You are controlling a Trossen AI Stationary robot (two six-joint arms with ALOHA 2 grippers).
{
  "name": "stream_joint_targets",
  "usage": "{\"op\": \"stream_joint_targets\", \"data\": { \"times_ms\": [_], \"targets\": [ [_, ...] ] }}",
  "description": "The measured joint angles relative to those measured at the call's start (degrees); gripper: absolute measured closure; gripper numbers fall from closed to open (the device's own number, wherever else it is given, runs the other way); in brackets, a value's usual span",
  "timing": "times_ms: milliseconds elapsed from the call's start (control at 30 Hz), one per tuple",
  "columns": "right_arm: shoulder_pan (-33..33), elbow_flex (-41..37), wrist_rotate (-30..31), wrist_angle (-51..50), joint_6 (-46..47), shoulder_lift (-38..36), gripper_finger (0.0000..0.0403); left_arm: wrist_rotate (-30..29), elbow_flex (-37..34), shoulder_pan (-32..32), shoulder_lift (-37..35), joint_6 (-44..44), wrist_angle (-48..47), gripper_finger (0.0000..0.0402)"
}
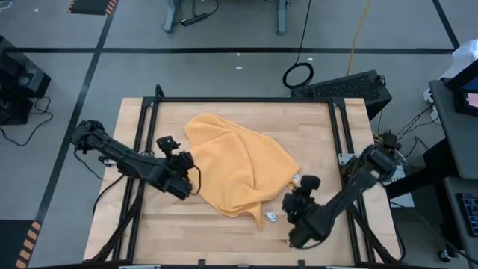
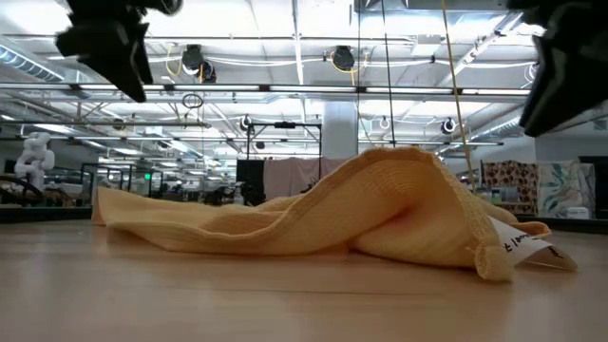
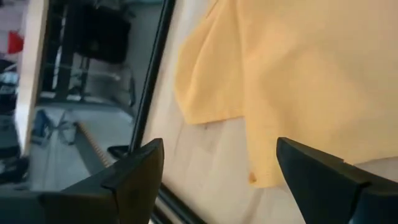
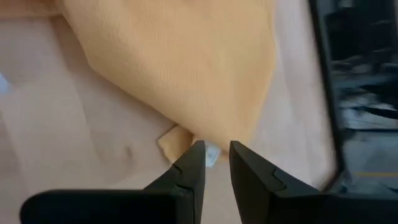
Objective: Roll towel
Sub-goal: Fold the yellow towel
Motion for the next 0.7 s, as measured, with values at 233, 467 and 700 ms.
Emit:
{"op": "stream_joint_targets", "data": {
  "times_ms": [233,467,700],
  "targets": [
    [-0.4,-16.3,-4.3,18.0,4.9,-17.8,0.032,-0.4,-0.6,-5.9,0.2,7.4,29.0,0.0087],
    [1.2,-35.6,-4.8,43.6,16.9,-25.4,0.0255,0.6,-6.2,-8.7,8.6,33.5,72.2,0.0087],
    [-0.3,-42.0,-1.4,49.4,23.8,-21.1,0.0222,5.1,-6.7,-5.8,20.5,37.1,85.9,0.0087]
  ]
}}
